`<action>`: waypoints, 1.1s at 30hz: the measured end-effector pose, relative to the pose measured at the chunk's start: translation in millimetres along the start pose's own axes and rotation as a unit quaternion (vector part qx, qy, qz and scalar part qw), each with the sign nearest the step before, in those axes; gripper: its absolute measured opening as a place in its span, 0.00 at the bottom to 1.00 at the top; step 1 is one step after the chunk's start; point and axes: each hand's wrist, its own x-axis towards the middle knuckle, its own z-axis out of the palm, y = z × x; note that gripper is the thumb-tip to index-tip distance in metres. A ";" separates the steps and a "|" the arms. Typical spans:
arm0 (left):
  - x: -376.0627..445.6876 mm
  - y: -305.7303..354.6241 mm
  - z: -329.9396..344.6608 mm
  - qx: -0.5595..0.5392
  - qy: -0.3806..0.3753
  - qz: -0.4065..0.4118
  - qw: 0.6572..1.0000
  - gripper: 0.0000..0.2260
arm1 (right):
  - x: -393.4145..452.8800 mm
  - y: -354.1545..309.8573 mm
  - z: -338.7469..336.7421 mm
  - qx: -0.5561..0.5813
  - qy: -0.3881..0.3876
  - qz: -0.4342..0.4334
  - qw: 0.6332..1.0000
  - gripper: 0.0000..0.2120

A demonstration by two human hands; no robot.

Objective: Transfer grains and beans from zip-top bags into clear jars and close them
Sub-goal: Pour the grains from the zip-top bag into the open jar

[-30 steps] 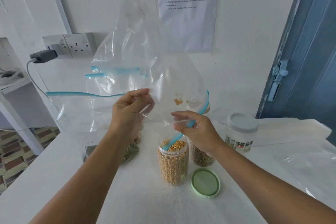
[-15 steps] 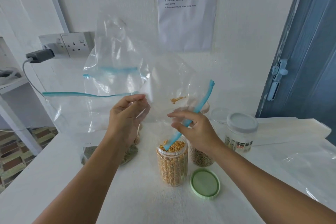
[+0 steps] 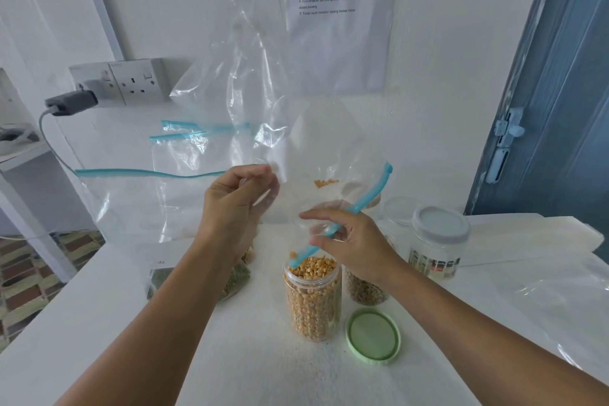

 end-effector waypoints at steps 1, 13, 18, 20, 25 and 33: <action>0.2 -0.6 0.2 0.003 -0.003 0.000 1.000 0.07 | -0.2 0.3 -0.7 -0.010 0.011 -0.002 1.000 0.19; 0.3 0.0 0.3 0.020 -0.017 0.007 1.000 0.07 | 1.0 -0.6 2.4 -0.052 0.013 -0.014 0.998 0.18; 0.4 5.8 3.1 0.018 -0.013 0.011 1.000 0.08 | 1.8 -2.7 3.4 -0.019 -0.001 -0.002 1.000 0.15; -0.9 5.1 4.9 0.021 -0.015 0.008 1.000 0.08 | 1.0 -3.4 3.2 -0.015 -0.005 0.006 1.000 0.16; -2.8 -0.1 7.4 0.031 -0.020 0.005 0.999 0.08 | -1.6 -0.8 3.0 -0.027 0.006 0.015 1.000 0.16; -3.8 -3.8 6.9 0.047 -0.037 0.002 0.998 0.07 | -2.6 -0.8 4.6 -0.048 0.025 -0.001 0.999 0.17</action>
